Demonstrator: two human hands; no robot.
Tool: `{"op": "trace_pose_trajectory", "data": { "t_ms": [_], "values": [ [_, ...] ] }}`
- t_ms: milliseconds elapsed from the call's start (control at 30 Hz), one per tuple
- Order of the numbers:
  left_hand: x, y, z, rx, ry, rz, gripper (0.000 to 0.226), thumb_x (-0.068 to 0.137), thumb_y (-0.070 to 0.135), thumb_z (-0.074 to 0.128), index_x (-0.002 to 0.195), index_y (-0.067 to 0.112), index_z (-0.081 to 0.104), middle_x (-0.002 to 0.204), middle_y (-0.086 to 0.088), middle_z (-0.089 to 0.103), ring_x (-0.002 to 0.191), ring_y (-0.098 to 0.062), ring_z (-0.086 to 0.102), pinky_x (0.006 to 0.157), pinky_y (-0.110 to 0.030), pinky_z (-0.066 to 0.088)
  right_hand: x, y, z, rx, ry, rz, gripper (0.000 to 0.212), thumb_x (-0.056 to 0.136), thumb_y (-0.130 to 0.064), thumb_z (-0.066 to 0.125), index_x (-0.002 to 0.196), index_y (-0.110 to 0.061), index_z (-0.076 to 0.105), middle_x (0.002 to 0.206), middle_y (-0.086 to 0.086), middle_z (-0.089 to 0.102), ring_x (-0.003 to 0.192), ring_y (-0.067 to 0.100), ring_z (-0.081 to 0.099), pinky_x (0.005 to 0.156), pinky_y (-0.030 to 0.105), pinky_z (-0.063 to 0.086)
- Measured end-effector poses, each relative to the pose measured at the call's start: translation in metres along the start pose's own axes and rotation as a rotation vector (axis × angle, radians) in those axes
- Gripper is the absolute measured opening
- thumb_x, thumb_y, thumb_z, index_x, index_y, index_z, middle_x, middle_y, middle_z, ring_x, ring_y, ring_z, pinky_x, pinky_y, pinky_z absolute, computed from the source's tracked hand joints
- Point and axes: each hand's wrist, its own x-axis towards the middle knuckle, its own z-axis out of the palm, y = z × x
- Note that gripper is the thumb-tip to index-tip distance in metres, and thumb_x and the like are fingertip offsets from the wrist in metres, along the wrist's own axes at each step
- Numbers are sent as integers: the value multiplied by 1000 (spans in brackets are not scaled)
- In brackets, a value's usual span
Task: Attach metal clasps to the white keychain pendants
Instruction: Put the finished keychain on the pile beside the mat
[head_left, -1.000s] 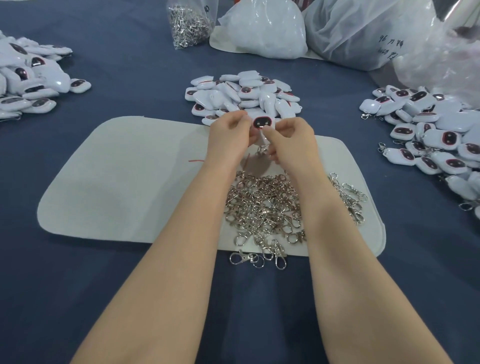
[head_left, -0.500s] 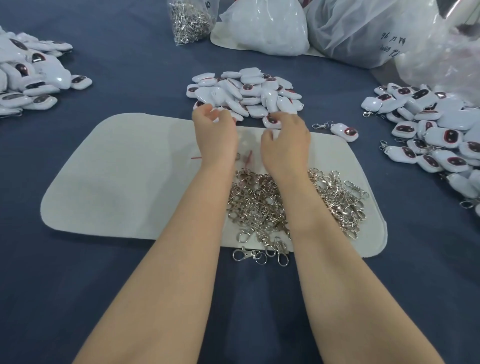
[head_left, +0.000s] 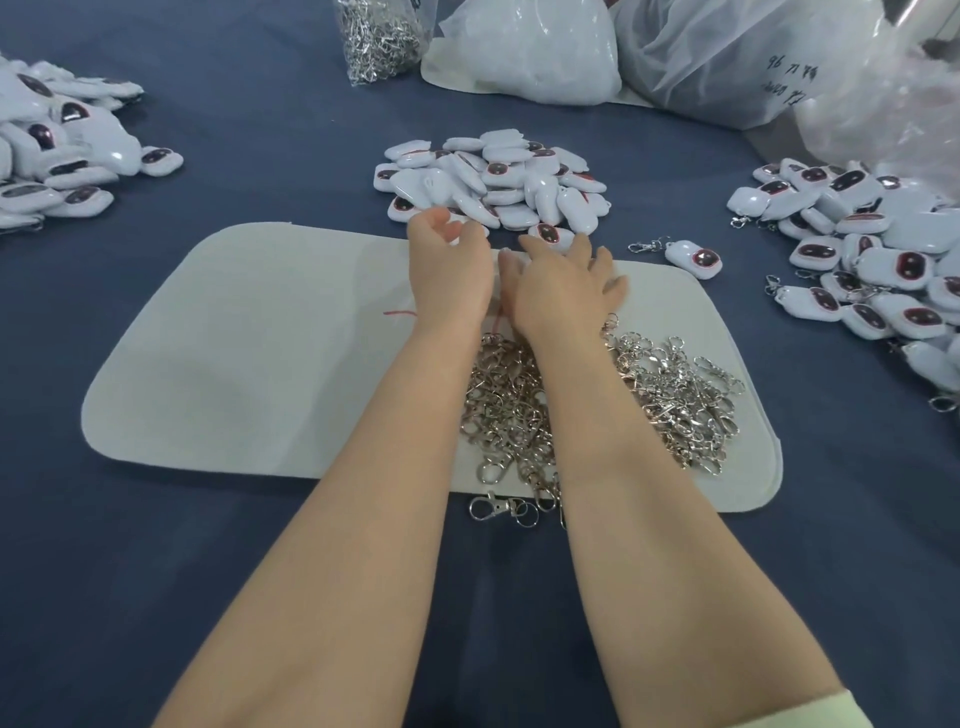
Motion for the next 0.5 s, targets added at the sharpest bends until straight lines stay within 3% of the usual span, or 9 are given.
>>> {"op": "trace_pose_trajectory", "data": {
  "t_ms": [167, 267, 400, 500],
  "values": [
    [0, 0, 1, 29, -16, 9, 35, 91, 11, 45, 126, 10, 44, 108, 0, 54, 112, -23, 58, 101, -42, 46, -1, -1, -6, 184, 168, 29, 40, 98, -36, 38, 137, -30, 38, 138, 8, 45, 134, 27, 32, 111, 52, 18],
    [0, 1, 1, 40, -28, 10, 27, 91, 11, 48, 118, 11, 49, 95, -1, 59, 108, -24, 61, 100, -42, 47, 0, 3, -16, 358, 236, 28, 39, 98, -26, 39, 137, -21, 37, 128, 7, 54, 124, 26, 44, 105, 44, 30],
    [-6, 7, 0, 9, -53, 23, 10, 95, 19, 47, 96, 13, 55, 83, -1, 63, 86, -19, 66, 95, -38, 51, -3, 2, -34, 720, 306, -30, 29, 97, -15, 39, 124, -14, 48, 104, 3, 61, 95, 16, 56, 76, 21, 36],
    [-10, 13, -1, -79, -138, -17, 25, 98, 34, 47, 81, 17, 55, 81, -7, 64, 70, -19, 61, 80, -32, 54, -12, -2, -42, 733, 228, -187, 27, 93, -6, 41, 112, -15, 57, 71, -12, 55, 66, -5, 52, 63, 7, 37]
  ]
}}
